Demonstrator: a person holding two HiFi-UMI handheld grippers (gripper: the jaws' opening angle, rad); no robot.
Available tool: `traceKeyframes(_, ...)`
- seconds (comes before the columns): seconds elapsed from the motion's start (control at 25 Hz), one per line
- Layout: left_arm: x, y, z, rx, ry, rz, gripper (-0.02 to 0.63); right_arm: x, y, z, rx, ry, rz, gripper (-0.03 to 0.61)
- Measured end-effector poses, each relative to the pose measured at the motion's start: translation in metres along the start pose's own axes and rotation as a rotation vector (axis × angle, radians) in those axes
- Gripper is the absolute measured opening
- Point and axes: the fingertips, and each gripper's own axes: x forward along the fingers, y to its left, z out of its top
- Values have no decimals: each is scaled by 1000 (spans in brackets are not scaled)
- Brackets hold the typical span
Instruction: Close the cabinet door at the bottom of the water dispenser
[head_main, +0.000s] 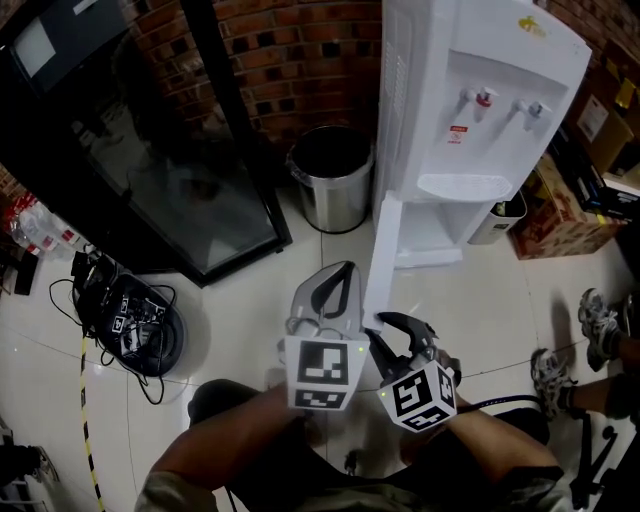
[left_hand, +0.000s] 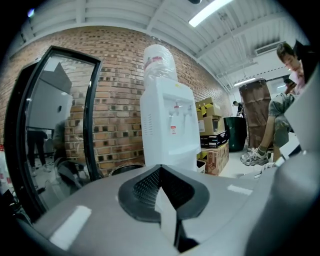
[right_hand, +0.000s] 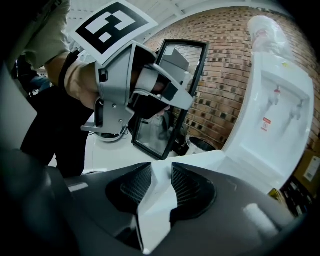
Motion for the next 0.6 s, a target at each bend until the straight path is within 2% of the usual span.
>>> traceKeyframes(0.6,17,-30,13,-22,-29,-70,0,-41,-32,-41,187,112,-96,127)
